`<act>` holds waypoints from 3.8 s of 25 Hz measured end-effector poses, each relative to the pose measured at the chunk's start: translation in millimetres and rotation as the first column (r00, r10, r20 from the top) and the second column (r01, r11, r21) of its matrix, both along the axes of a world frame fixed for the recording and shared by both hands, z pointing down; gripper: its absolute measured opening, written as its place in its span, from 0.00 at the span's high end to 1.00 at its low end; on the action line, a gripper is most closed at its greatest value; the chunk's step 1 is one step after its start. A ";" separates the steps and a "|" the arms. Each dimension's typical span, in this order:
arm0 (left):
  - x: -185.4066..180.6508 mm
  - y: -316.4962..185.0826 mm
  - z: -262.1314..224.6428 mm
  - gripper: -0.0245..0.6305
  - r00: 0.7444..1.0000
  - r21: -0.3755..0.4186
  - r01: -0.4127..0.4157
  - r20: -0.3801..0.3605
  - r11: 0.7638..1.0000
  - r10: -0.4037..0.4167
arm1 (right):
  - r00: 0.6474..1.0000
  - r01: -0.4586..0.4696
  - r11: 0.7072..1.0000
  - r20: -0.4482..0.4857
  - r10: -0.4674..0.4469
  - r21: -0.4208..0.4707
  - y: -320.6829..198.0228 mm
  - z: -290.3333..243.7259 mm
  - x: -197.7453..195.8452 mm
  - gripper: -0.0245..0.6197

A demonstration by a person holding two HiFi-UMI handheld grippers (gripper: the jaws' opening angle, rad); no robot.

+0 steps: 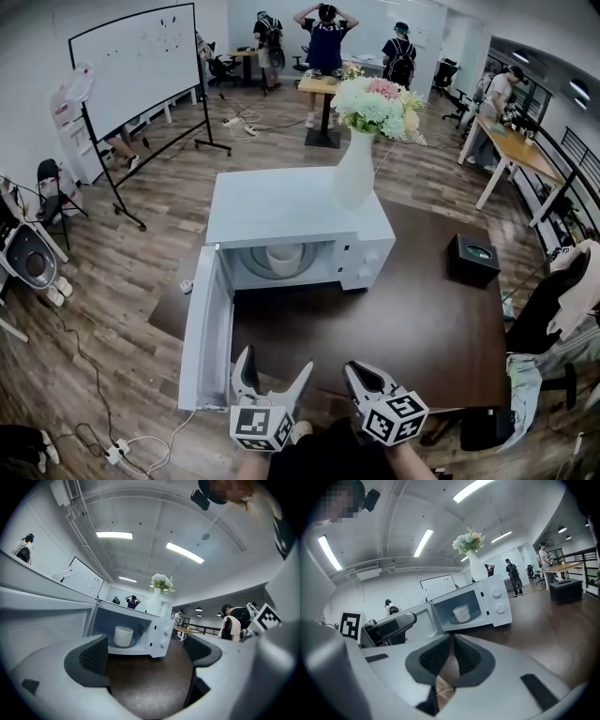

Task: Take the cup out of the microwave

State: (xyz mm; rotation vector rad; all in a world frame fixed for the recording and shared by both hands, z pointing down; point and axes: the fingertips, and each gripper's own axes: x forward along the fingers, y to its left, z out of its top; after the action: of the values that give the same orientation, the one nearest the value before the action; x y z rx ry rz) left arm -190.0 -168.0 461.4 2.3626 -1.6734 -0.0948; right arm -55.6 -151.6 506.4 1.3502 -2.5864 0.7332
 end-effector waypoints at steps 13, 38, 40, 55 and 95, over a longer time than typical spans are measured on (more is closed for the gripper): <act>4.3 -26.1 20.9 0.20 1.000 -0.045 -0.012 0.009 0.999 0.013 | 0.998 -0.058 0.998 0.015 0.059 -0.021 -21.0 8.5 16.2 0.97; 2.4 -191.0 50.6 0.20 0.998 -0.085 0.034 0.060 0.996 -0.029 | 0.999 -0.005 0.998 0.042 0.008 -0.070 -137.5 20.3 -4.4 0.97; 1.2 -202.2 55.9 0.20 0.997 -0.087 0.045 0.074 0.995 -0.039 | 0.999 0.000 0.997 0.038 0.003 -0.083 -141.6 25.2 -5.8 0.97; -2.4 -280.7 95.1 0.20 0.984 -0.160 0.140 0.131 0.977 -0.120 | 0.999 -0.001 0.986 0.043 0.008 -0.168 -173.7 52.8 -1.6 0.97; -13.4 -350.4 118.8 0.20 0.929 -0.174 0.288 0.288 0.942 -0.231 | 0.998 0.006 0.963 0.056 0.009 -0.269 -215.8 92.4 8.3 0.97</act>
State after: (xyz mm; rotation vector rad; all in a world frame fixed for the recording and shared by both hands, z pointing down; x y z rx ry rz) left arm -203.3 -518.4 580.2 2.0540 -2.0015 0.3524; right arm -47.3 -367.4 598.8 1.2640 -2.4152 1.0919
